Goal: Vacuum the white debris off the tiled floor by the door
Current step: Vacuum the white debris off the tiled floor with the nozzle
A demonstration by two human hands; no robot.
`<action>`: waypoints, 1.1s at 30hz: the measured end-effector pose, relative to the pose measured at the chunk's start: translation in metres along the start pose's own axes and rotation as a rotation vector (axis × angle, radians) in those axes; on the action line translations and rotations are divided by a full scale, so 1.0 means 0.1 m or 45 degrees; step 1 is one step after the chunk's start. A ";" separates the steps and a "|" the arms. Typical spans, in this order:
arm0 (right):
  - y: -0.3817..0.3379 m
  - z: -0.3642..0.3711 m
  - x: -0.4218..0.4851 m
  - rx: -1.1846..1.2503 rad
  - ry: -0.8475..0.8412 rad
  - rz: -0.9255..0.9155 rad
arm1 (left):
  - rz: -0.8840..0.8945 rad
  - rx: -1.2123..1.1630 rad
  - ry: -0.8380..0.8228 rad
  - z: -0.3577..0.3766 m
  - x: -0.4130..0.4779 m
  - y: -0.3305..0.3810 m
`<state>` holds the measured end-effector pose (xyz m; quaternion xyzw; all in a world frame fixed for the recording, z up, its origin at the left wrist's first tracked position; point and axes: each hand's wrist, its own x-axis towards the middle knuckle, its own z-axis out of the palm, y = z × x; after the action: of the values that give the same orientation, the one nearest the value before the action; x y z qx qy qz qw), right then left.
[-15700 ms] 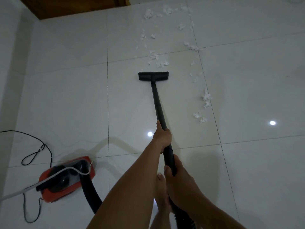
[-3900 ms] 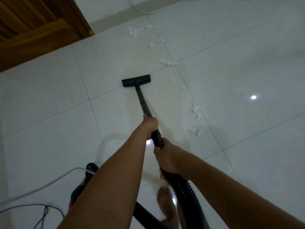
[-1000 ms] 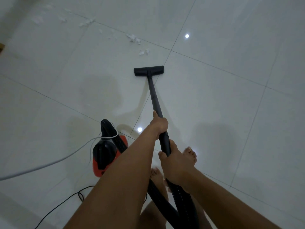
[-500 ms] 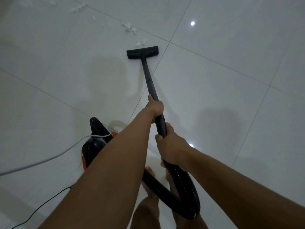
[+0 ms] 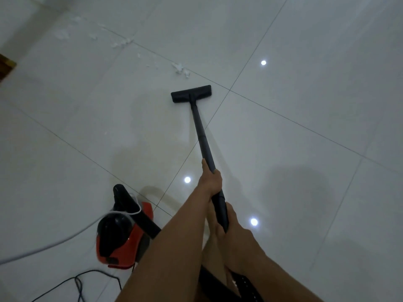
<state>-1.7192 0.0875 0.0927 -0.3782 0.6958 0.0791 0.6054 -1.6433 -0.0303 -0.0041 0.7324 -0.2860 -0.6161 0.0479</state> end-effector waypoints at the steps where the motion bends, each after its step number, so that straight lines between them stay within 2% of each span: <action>1: 0.02 -0.02 0.05 -0.008 0.014 -0.009 | 0.000 -0.003 -0.001 0.02 0.04 0.00; 14: -0.31 -0.57 0.56 0.046 -0.007 -0.171 | -0.013 -0.019 0.063 -0.09 0.61 0.57; 33: -0.97 -1.33 1.69 -0.060 -0.053 -0.192 | 0.020 -0.036 0.173 -0.34 1.59 1.57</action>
<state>-1.7593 -0.1292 0.0076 -0.4421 0.6505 0.0574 0.6150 -1.6563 -0.2466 -0.0688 0.7695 -0.2790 -0.5685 0.0825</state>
